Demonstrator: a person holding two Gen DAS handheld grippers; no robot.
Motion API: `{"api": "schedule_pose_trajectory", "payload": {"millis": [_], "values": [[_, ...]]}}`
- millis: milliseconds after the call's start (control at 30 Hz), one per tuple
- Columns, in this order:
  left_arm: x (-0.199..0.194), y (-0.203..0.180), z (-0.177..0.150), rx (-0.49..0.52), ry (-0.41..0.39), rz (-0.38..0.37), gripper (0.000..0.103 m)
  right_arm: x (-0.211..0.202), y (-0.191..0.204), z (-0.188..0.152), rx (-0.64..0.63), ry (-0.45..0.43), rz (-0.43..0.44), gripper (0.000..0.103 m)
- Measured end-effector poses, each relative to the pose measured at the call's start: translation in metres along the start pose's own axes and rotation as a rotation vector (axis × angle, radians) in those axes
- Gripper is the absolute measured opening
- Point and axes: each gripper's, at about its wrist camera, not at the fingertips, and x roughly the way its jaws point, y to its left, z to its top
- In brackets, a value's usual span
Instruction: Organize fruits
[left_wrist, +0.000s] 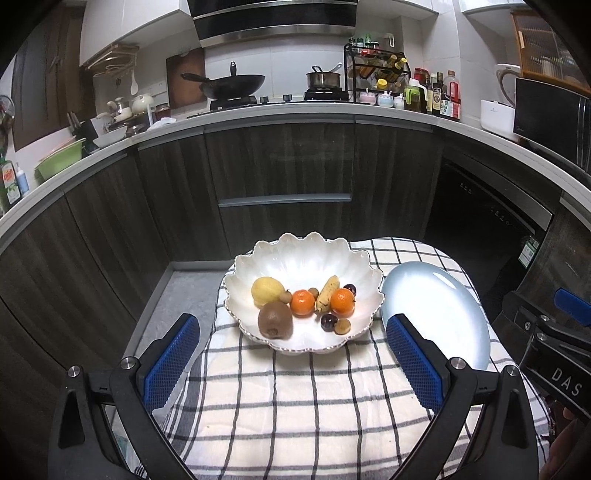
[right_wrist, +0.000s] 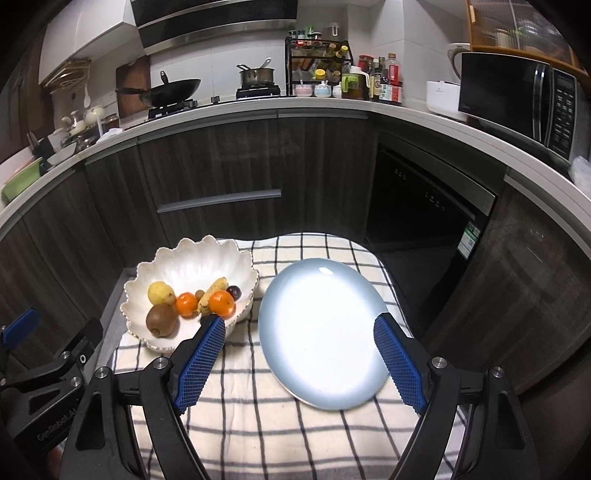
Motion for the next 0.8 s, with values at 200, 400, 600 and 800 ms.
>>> {"api": "schedule_pose_trajectory", "payload": {"millis": [200, 400, 600, 800], "values": [[-0.014, 0.003, -0.010, -0.004, 0.001, 0.011, 0.103, -0.013, 0.000, -0.008, 0.000, -0.014, 0.004, 0.083], [-0.026, 0.010, -0.018, -0.009, -0.004, 0.034, 0.103, -0.026, 0.004, -0.018, -0.018, -0.031, 0.003, 0.083], [-0.036, 0.017, -0.029, -0.038, 0.006, 0.047, 0.103, -0.038, 0.006, -0.027, -0.038, -0.048, -0.015, 0.083], [-0.044, 0.018, -0.036, -0.041, 0.005, 0.043, 0.103, -0.045, 0.000, -0.033, -0.022, -0.056, -0.017, 0.083]]}}
